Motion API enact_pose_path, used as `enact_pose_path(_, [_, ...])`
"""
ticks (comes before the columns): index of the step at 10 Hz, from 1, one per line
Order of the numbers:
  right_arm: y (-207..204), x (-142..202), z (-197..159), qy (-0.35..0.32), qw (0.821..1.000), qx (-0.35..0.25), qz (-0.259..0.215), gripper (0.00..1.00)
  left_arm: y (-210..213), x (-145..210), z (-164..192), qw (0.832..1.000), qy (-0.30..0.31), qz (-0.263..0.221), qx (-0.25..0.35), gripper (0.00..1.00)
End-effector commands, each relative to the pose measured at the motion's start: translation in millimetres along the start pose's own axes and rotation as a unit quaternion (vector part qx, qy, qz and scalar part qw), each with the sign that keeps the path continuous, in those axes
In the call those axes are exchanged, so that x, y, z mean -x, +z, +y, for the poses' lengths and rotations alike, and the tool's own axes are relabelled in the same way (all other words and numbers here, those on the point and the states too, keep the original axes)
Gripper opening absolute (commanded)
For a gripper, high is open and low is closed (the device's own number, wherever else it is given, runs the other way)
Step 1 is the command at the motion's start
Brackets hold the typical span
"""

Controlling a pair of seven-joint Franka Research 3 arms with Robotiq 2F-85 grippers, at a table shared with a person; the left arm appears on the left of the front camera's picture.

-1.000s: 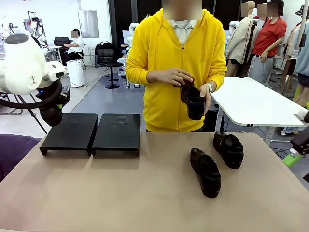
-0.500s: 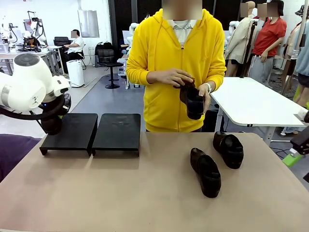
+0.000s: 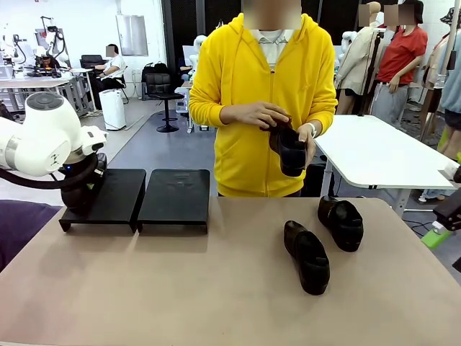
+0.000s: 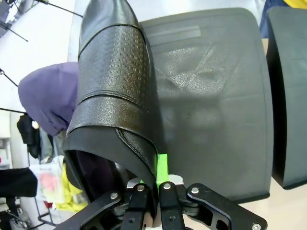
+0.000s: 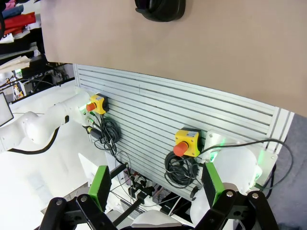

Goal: Organize the shoes by placing them on the stand.
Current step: Place the Shoe from the middle of the table onto the Shoes Stand.

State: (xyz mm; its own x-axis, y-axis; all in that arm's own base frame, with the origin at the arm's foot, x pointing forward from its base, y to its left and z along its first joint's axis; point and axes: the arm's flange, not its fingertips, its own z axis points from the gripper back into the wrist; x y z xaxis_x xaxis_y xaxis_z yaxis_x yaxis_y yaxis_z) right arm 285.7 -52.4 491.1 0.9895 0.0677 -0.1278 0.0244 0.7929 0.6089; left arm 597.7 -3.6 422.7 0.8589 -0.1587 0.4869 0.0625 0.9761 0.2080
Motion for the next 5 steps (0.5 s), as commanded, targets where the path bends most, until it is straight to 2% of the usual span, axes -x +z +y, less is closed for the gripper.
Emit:
enact_pose_path(1, [4.5, 0.3, -2.1, 0.008, 1.0, 0.007, 0.004, 1.0, 2.0, -3.5, -1.9, 1.0, -0.007, 0.002, -0.012, 0.0])
enact_pose_path(2, [4.5, 0.3, -2.1, 0.008, 1.0, 0.007, 0.004, 1.0, 0.4, -3.8, -3.0, 1.0, -0.006, 0.004, -0.006, 0.4])
enact_pose_path(3, [4.5, 0.3, -2.1, 0.008, 1.0, 0.007, 0.004, 1.0, 2.1, -4.7, -2.0, 1.0, -0.004, 0.002, -0.006, 0.98])
enact_pose_path(5, [4.5, 0.3, -2.1, 0.008, 1.0, 0.007, 0.004, 1.0, 16.9, -7.2, 3.2, 1.0, 0.002, -0.021, -0.003, 1.0])
